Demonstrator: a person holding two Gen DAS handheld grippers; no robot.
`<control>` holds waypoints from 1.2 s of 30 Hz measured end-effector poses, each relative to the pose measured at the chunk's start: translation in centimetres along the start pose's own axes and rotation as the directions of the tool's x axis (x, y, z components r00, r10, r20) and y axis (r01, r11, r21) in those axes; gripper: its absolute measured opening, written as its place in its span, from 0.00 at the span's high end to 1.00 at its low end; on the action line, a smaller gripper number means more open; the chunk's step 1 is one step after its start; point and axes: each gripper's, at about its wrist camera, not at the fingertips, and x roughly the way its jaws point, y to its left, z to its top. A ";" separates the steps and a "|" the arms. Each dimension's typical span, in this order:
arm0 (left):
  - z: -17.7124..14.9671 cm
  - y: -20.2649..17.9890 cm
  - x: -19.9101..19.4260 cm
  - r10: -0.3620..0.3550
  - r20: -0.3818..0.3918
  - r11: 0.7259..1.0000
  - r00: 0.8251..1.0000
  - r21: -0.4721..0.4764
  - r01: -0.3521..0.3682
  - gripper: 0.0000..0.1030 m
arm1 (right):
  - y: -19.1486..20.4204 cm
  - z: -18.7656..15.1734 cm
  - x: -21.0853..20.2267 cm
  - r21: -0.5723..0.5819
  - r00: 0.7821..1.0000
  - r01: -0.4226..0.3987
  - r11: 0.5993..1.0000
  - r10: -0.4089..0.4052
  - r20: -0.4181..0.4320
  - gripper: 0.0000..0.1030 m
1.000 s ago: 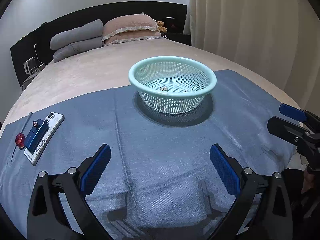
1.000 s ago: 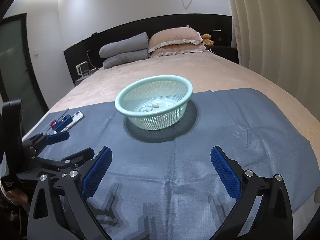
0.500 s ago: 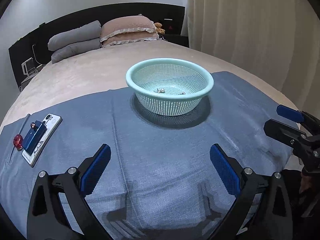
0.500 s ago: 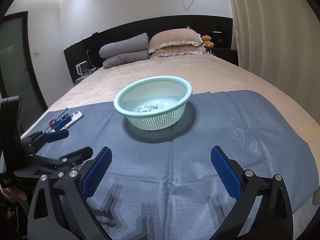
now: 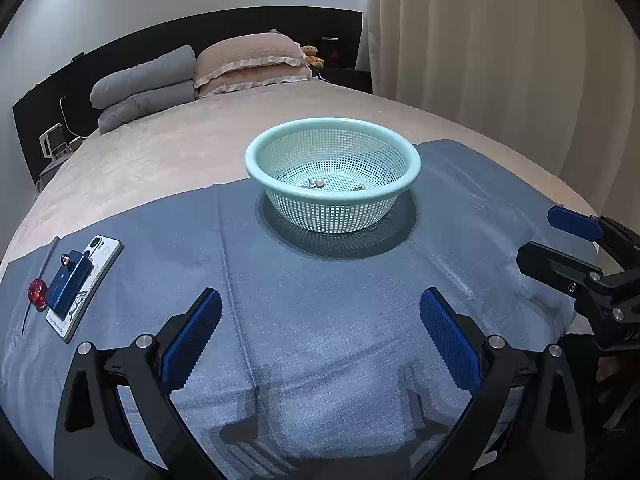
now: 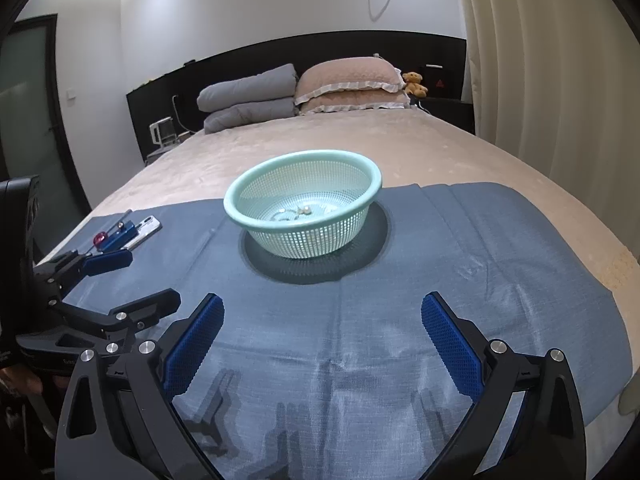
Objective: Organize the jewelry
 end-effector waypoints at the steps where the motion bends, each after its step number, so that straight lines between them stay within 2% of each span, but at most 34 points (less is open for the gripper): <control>1: 0.0 0.0 0.0 0.003 -0.002 1.000 1.000 0.000 -0.003 0.06 | 0.0 -0.1 0.0 0.001 1.000 0.002 1.000 -0.002 -0.001 0.08; 22: 0.4 0.5 -0.4 0.005 -0.015 1.000 1.000 0.006 -0.005 0.06 | 0.0 -0.3 0.6 -0.005 1.000 -0.017 1.000 0.017 -0.020 0.08; 27: 0.5 0.8 -0.6 0.013 -0.015 1.000 1.000 0.001 -0.013 0.06 | 0.3 0.0 0.4 -0.022 1.000 0.011 1.000 -0.011 -0.026 0.08; 36: 0.4 0.9 -0.6 0.013 -0.026 1.000 1.000 0.008 -0.013 0.06 | -0.4 -0.1 0.4 0.011 0.999 0.012 1.000 -0.011 -0.038 0.08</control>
